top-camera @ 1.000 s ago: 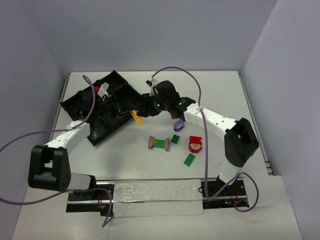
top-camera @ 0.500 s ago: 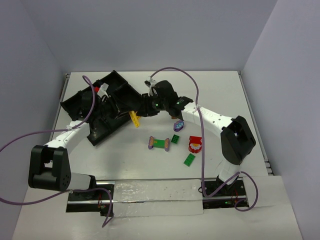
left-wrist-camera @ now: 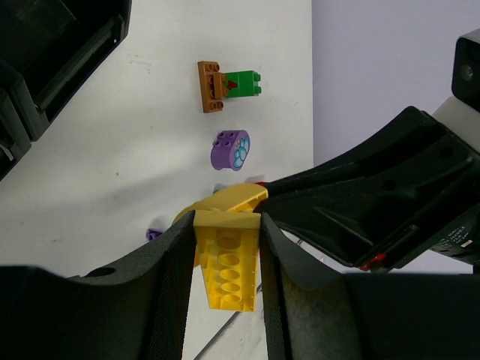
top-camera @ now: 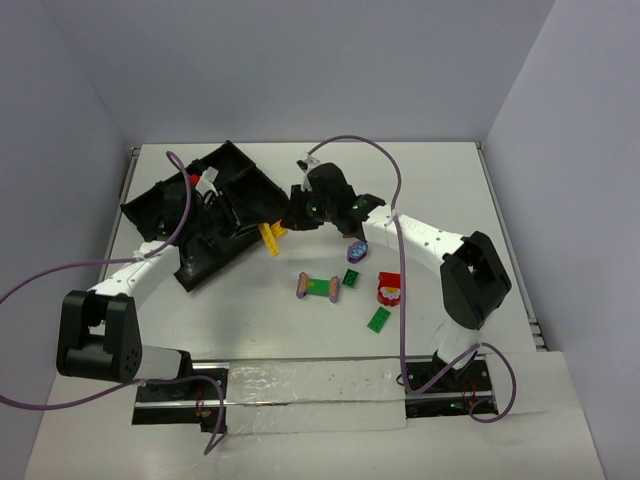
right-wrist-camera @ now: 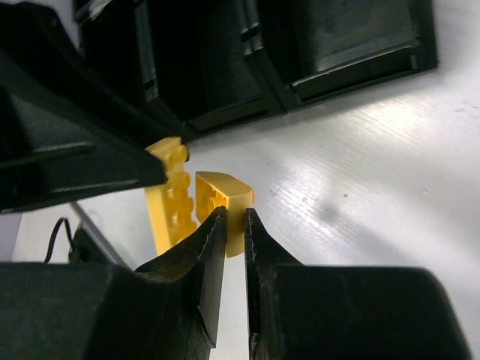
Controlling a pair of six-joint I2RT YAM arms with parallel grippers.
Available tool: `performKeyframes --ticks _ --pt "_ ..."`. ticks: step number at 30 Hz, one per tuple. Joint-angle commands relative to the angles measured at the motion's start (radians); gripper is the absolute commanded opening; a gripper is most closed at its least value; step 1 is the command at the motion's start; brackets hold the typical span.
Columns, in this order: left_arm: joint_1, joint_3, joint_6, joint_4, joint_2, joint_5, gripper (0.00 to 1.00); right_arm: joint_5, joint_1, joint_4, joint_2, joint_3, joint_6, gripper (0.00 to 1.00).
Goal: Sort the legos into containers by color
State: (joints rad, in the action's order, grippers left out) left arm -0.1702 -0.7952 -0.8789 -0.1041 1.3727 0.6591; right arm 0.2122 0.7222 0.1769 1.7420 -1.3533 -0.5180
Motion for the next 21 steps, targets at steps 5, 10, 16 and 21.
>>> performKeyframes --ticks 5,10,16,21 --pt "-0.005 -0.066 0.028 0.046 0.011 -0.006 0.00 -0.247 0.008 0.060 0.015 -0.001 -0.038 0.00" --pt "0.009 -0.191 0.088 0.234 0.047 -0.100 0.00 -0.353 0.004 0.087 0.009 0.020 -0.033 0.00" --pt "0.073 -0.590 0.185 0.558 0.190 -0.409 0.00 -0.415 -0.005 0.084 -0.038 0.069 -0.019 0.00" --pt "0.086 -0.835 0.196 0.661 0.324 -0.640 0.00 -0.407 -0.004 0.068 -0.071 0.095 -0.018 0.00"
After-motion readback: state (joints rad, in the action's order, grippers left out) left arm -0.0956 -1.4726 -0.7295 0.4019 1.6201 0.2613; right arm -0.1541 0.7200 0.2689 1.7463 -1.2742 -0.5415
